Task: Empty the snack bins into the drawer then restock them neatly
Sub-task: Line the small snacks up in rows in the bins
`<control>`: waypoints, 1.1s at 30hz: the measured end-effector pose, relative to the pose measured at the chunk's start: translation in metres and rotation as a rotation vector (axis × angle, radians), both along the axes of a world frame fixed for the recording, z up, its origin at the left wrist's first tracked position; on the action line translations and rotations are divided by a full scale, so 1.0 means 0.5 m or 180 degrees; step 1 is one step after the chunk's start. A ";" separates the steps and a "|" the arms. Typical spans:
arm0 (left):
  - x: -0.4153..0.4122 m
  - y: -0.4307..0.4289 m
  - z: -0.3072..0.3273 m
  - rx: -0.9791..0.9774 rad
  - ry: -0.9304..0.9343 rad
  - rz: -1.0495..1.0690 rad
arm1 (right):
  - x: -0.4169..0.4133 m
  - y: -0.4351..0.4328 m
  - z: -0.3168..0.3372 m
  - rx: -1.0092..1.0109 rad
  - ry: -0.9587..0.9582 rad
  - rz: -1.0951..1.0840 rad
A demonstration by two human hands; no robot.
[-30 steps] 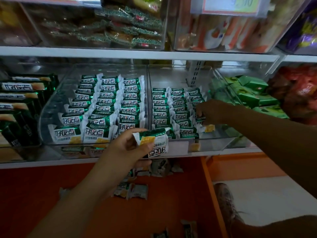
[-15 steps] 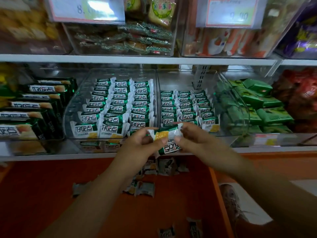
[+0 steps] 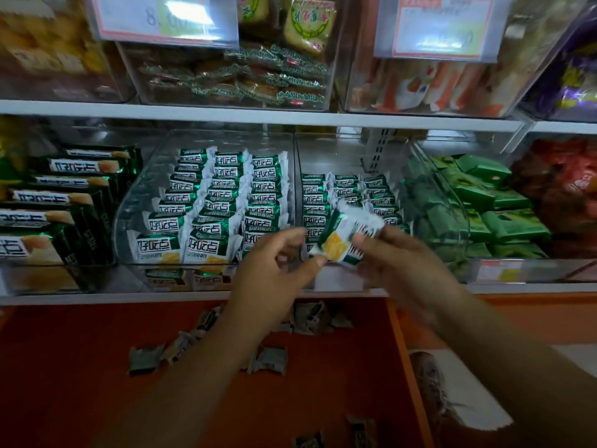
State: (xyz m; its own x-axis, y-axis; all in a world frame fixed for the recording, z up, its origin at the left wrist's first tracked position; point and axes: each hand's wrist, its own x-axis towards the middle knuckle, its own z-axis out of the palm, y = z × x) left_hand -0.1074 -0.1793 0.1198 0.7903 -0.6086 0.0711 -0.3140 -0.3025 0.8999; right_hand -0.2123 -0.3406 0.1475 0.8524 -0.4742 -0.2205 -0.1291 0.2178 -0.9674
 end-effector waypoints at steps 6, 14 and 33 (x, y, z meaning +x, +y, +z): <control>0.037 -0.023 -0.037 0.0705 -0.0924 0.0115 | 0.034 -0.205 0.081 -0.3944 0.1572 0.0575; 0.042 -0.028 -0.051 0.0743 -0.0991 0.0101 | 0.113 -0.272 0.007 -0.5315 0.2622 0.2296; 0.000 0.104 -0.166 0.1262 -0.1613 -0.1208 | -0.037 -0.066 0.017 -0.4034 0.0944 0.1664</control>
